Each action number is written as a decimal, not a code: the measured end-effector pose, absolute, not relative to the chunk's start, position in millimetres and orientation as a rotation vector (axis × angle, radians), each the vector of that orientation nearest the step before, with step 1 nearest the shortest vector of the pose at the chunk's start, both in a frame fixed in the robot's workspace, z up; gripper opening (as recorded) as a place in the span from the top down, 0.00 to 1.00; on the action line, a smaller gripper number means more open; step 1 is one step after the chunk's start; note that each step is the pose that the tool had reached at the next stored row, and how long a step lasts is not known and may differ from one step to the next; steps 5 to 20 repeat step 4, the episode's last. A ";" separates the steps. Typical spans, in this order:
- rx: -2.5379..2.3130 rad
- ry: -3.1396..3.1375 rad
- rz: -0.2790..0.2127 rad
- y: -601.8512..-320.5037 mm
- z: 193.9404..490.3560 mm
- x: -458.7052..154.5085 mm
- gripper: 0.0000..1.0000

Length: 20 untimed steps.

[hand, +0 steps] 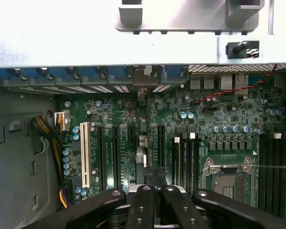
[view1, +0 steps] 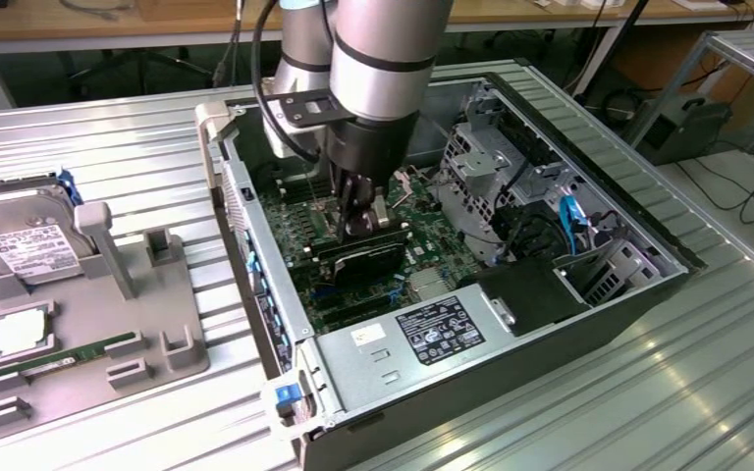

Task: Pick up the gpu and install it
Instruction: 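Press down on the gpu until it lock into place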

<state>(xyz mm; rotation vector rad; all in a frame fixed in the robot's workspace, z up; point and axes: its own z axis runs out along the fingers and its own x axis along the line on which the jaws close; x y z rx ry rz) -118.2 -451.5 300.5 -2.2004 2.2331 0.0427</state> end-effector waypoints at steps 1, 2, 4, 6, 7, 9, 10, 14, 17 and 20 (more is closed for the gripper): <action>-2.200 2.233 0.043 -451.5 300.5 -118.2 0.89; -2.201 2.233 0.043 -451.5 300.5 -118.2 0.89; -2.200 2.233 0.043 -451.5 300.5 -118.2 0.89; -2.200 2.233 0.043 -451.5 300.5 -118.2 0.89; -2.200 2.233 0.043 -451.5 300.5 -118.2 0.89; -2.200 2.233 0.043 -451.5 300.5 -118.2 0.89; -2.200 2.233 0.043 -451.5 300.5 -118.2 0.89; -2.200 2.233 0.043 -451.5 300.5 -118.2 0.89; -2.200 2.233 0.043 -451.5 300.5 -118.2 0.89; -2.200 2.233 0.043 -451.5 300.5 -118.2 0.89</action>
